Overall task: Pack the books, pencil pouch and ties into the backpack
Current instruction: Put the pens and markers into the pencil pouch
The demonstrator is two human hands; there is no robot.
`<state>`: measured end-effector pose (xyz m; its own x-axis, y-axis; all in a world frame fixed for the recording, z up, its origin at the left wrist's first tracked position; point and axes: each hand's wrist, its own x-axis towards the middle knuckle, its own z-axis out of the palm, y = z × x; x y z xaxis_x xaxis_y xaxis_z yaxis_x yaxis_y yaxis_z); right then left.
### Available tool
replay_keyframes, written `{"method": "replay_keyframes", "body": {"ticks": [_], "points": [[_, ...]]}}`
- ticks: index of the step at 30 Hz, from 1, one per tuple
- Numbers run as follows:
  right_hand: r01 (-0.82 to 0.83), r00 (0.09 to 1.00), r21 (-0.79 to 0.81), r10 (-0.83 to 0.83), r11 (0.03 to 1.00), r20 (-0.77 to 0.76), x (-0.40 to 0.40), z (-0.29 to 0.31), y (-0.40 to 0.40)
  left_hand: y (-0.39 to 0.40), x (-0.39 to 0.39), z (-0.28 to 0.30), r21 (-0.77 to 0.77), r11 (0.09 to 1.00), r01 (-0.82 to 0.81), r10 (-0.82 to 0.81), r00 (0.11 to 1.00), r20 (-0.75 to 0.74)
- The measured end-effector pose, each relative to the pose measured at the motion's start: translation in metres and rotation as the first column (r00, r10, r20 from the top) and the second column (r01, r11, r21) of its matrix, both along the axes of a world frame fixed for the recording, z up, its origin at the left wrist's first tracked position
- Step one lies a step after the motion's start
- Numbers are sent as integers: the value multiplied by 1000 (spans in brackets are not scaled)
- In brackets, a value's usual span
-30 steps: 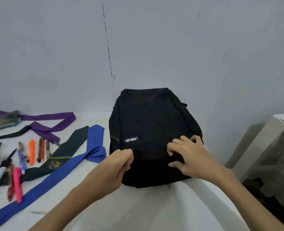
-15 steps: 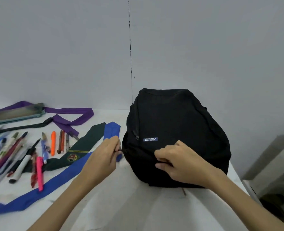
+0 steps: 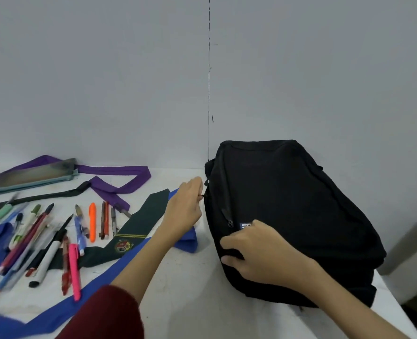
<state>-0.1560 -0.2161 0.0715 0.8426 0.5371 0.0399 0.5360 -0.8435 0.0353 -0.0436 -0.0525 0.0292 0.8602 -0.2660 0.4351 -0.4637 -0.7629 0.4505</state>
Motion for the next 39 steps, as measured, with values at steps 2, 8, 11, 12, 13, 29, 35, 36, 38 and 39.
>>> {"method": "replay_keyframes", "body": {"ticks": [2, 8, 11, 12, 13, 29, 35, 36, 38, 39], "points": [[108, 993, 17, -109, 994, 44, 10, 10, 9, -2, 20, 3, -41, 998, 40, -41, 998, -37], [266, 964, -99, -268, 959, -6, 53, -13, 53, 7, 45, 0, -11, 988, 151, -151, 983, -105], [244, 970, -18, -244, 970, -15, 49, -21, 48, 1, 61, 1, 32, 985, 167, -165, 984, -74], [269, 963, 51, -267, 962, -41, 48, -19, 43, -3, 67, 4, 54, 987, 153, -148, 986, -77], [301, 953, 116, -293, 947, -79, 46, -16, 37, -8, 73, 8, 67, 988, 139, -134, 988, -79], [486, 869, 526, -449, 698, -206, 56, -2, 8, 18, 54, -5, -335, 926, 175, -337, 783, -522], [427, 873, 242, -326, 871, -364, 69, -2, 8, 16, -5, -1, -271, 885, 378, -416, 382, -825], [424, 864, 198, -330, 884, -380, 69, -3, 11, 14, -7, -2, -269, 893, 361, -406, 387, -828], [430, 858, 163, -346, 888, -380, 67, -3, 15, 12, -10, -1, -300, 896, 327, -417, 387, -823], [429, 861, 165, -346, 888, -372, 66, -2, 17, 12, -11, -1, -324, 893, 313, -432, 390, -813]]}}
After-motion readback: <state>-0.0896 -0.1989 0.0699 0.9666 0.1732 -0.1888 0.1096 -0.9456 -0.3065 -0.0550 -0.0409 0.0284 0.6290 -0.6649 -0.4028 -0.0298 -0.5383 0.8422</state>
